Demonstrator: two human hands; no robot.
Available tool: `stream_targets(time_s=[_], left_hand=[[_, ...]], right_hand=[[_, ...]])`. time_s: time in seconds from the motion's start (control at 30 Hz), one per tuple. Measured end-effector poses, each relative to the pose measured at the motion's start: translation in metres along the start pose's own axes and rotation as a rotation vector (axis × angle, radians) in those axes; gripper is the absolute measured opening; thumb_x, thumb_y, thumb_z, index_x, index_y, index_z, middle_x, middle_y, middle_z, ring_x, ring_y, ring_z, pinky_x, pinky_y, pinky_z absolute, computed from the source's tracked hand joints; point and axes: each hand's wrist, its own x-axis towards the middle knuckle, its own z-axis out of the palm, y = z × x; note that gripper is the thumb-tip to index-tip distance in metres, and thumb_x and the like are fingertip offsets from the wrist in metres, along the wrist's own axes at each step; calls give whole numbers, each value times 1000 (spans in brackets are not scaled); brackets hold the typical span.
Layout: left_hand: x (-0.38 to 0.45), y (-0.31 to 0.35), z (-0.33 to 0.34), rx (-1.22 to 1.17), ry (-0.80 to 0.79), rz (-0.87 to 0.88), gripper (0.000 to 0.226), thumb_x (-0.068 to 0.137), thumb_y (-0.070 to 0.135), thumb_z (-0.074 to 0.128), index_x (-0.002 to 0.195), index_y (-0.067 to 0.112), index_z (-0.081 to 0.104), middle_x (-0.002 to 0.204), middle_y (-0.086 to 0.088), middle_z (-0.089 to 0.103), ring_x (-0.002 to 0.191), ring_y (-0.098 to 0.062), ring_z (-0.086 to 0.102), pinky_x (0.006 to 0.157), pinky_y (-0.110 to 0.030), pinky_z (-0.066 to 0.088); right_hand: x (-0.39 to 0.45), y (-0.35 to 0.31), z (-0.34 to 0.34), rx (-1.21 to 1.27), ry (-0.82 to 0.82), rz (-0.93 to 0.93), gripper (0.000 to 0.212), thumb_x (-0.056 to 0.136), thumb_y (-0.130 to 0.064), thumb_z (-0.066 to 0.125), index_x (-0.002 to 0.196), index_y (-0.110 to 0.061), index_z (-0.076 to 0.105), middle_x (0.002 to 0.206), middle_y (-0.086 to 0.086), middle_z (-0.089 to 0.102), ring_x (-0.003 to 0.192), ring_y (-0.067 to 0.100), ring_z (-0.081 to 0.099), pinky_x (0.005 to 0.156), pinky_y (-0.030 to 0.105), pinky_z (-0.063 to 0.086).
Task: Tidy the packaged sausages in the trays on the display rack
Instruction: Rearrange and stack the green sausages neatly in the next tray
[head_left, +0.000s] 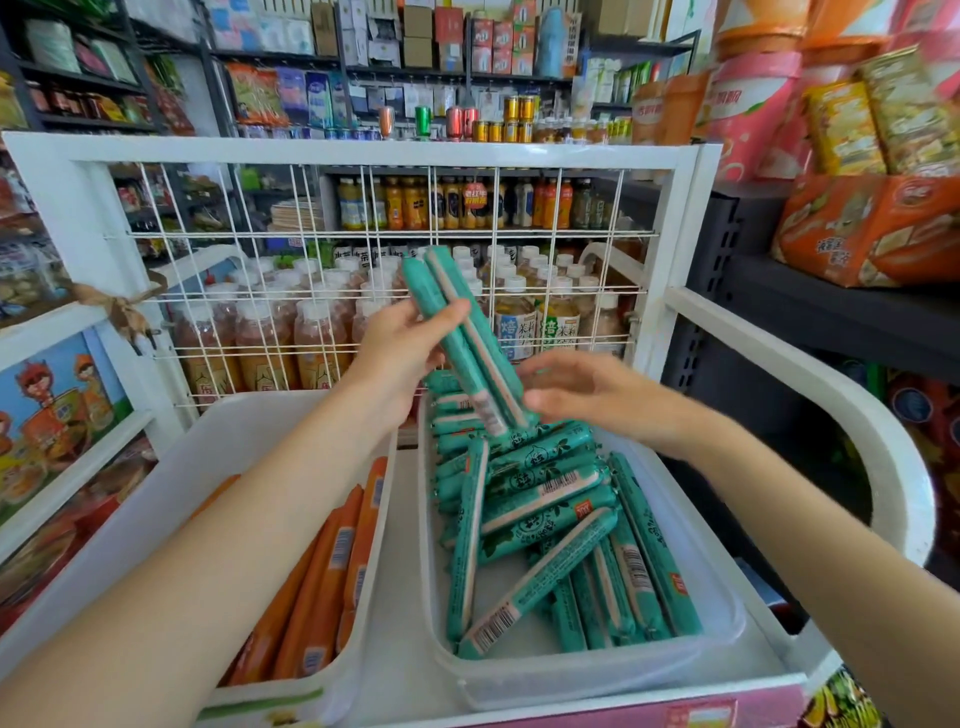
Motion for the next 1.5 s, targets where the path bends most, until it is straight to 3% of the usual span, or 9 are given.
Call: stream_targets(time_s=[0.1,0.23,0.4,0.57,0.67,0.8,0.93,1.3,1.5], left_hand=[[4,2,3,-160,46,-85,3,86,11,60,89,11,61,94,-3,64,95,-17,61,90,-29,50],[6,-3,6,-318,89,-118,12,85,12,61,96,10,61,94,-3,64,95,-15,61,90,-27,50],[-8,-24,20,-116,-105,-143,27,81,5,63,106,10,54,93,-4,66,82,-16,65,77,-27,54],[2,-13,6,-267,46,-225,22,81,5,64,103,9,58,91,-2,66,81,-11,60,68,-19,48],[4,-8,1,-262,31,-231,30,80,5,64,109,9,57,96,-3,67,90,-12,61,80,-21,51],[0,-3,2,-193,17,-191,32,80,5,65,110,10,57,99,-4,67,94,-15,62,88,-26,48],[-7,-1,5,-98,-29,-128,23,81,6,65,101,14,58,93,0,68,89,-13,64,81,-24,51],[-16,5,11,-17,-72,-79,20,80,6,65,95,18,58,90,4,68,89,-12,64,86,-28,50],[-16,3,9,-25,-68,-105,24,79,6,66,100,15,58,99,-1,67,88,-12,65,78,-24,51]], right_hand=[[4,5,23,129,-29,27,33,93,-20,49,125,-13,49,118,4,61,104,16,62,88,29,53],[8,4,29,473,43,53,21,93,-9,47,113,-5,52,85,8,61,66,14,62,60,20,54],[14,0,30,425,126,42,6,89,-5,55,91,-2,60,75,9,61,55,10,58,52,16,48],[10,-6,16,337,285,-23,23,77,-2,68,93,-17,62,82,-2,72,73,12,69,75,20,55],[5,-8,11,235,275,-91,28,76,-1,69,99,-16,62,95,2,71,86,13,69,84,23,53],[3,-12,11,216,310,-158,25,71,-7,71,93,-15,63,87,1,71,81,10,69,81,20,53],[2,-11,12,193,336,-178,32,61,-22,72,91,-16,63,88,7,71,82,16,69,84,26,54],[-2,-8,10,101,321,-298,27,71,-3,70,94,-11,59,88,6,70,81,14,69,80,25,55],[-3,-6,10,111,296,-323,21,73,-9,64,93,-12,60,85,-4,72,79,12,70,76,24,56]])
